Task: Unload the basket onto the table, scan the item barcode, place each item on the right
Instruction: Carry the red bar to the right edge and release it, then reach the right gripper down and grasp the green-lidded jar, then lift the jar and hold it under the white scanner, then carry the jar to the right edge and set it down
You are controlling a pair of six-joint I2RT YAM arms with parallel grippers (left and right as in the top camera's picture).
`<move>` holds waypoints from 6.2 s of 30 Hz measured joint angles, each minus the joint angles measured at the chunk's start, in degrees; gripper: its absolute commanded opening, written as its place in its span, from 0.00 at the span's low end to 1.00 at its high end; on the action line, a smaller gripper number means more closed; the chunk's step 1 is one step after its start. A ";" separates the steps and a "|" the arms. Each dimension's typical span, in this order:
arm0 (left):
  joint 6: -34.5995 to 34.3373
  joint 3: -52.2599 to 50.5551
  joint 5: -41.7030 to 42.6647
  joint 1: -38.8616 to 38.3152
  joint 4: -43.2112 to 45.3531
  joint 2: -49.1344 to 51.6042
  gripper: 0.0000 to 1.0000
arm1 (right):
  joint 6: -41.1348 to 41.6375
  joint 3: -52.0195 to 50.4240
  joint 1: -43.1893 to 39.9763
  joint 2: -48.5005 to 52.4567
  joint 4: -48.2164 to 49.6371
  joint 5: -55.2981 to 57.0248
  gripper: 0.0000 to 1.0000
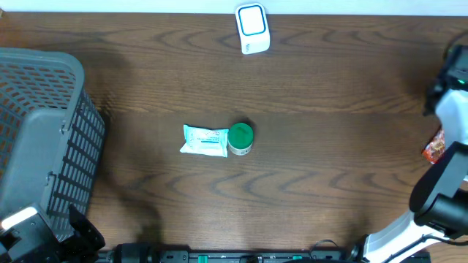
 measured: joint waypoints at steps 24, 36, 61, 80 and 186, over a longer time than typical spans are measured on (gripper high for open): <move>0.00 0.00 -0.02 0.00 0.02 0.00 0.88 | 58.53 14.43 55.19 -4.39 -24.94 -41.16 0.99; 0.02 0.00 0.00 0.00 0.02 0.00 0.88 | 57.37 30.21 57.99 14.14 -43.50 -39.74 0.99; 0.00 0.00 0.00 0.00 0.02 0.00 0.88 | 52.74 27.71 61.16 21.31 -45.40 -40.83 0.99; 0.02 0.00 -0.02 0.00 0.02 0.00 0.88 | 51.63 27.30 61.40 24.63 -47.82 -41.31 0.57; 0.02 0.00 0.02 0.00 0.02 0.00 0.88 | 31.91 34.67 13.86 2.36 -51.21 -30.16 0.55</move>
